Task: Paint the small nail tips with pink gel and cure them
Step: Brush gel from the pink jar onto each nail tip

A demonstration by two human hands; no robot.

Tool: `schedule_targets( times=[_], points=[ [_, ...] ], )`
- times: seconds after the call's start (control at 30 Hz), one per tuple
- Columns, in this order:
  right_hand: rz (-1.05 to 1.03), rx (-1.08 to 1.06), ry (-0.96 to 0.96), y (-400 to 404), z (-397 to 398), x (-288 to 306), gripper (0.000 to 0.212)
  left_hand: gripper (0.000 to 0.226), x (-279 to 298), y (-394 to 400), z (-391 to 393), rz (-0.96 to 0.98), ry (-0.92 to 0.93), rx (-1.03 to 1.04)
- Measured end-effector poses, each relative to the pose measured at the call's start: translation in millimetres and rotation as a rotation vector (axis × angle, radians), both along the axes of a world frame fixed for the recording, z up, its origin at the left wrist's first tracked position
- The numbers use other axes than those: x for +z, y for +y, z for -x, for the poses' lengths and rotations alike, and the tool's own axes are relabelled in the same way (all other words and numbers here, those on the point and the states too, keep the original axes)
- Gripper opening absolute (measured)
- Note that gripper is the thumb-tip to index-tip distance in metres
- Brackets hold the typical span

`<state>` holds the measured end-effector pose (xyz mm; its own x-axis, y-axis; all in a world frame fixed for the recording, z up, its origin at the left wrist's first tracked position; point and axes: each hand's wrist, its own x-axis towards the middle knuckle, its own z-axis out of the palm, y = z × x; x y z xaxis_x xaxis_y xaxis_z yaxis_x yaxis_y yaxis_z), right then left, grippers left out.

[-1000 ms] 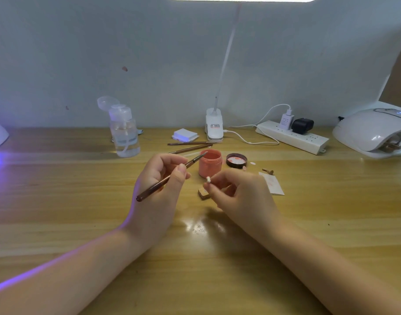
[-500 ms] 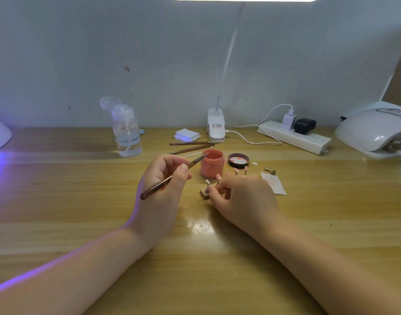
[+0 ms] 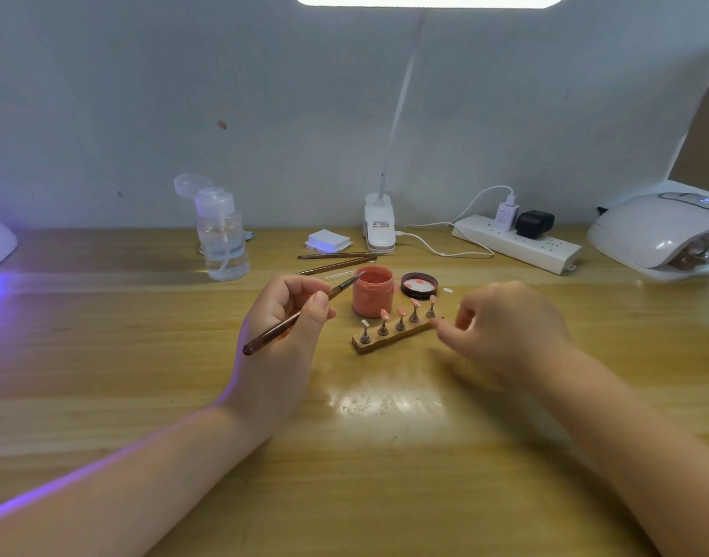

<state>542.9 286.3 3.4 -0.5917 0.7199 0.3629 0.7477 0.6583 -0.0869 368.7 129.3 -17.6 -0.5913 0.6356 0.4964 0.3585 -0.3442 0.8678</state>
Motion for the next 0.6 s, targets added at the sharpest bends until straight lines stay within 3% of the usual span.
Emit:
schedule_targets(
  times=[0.23, 0.43, 0.6],
  points=[
    [0.226, -0.014, 0.017, 23, 3, -13, 0.06, 0.012, 0, 1, 0, 0.004, -0.009, 0.0],
    [0.302, 0.058, 0.066, 24, 5, -12, 0.049, 0.012, 0, 0, 0, 0.003, -0.009, 0.009],
    [0.364, 0.132, 0.043, 24, 2, -13, 0.052, 0.012, 2, 1, 3, -0.025, -0.024, 0.049]
  ],
)
